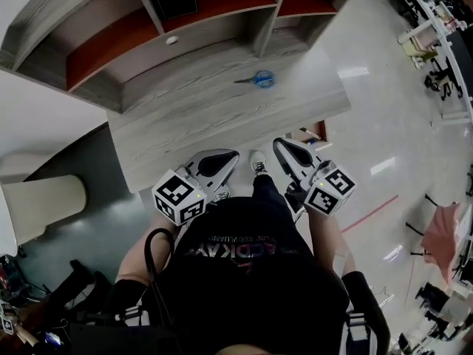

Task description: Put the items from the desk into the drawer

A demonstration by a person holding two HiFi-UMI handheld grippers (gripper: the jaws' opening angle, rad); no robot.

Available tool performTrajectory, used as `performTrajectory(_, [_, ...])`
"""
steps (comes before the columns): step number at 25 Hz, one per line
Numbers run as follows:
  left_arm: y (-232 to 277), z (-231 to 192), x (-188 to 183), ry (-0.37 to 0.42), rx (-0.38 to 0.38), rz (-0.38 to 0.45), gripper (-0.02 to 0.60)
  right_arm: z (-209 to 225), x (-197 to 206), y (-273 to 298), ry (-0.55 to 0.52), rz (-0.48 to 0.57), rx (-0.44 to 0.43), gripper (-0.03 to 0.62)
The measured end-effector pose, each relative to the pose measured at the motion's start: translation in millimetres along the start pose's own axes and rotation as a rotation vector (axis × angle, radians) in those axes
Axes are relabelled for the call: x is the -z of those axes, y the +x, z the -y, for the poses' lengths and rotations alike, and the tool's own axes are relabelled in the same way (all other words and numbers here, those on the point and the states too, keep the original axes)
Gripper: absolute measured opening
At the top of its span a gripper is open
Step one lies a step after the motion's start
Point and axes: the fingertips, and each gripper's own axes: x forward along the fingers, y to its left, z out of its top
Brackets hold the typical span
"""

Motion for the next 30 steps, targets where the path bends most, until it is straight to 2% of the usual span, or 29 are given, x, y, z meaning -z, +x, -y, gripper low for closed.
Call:
performTrajectory(4, [6.1, -10.1, -10.0, -0.001, -0.049, 0.008, 0.011, 21.5, -9.8, 15.3, -0.038, -0.049, -0.015, 0.017])
performTrajectory(8, [16.4, -18.2, -15.7, 0.004, -0.088, 0.010, 0.011, 45.7, -13.6, 26.1, -0.035, -0.087, -0.029, 0.017])
performTrajectory(13, [32.8, -28.6, -19.3, -0.028, -0.128, 0.022, 0.011, 78.5, -12.5, 37.2, -0.028, -0.131, -0.033, 0.017])
performTrajectory(19, [47.5, -47.1, -15.5, -0.079, -0.172, 0.022, 0.011, 125.4, 4.0, 59.9, -0.074, -0.236, 0.003, 0.017])
performTrajectory(30, [69.2, -50.6, -6.1, -0.131, -0.222, 0.013, 0.011, 208.1, 18.6, 109.4, -0.154, -0.407, 0.015, 0.018])
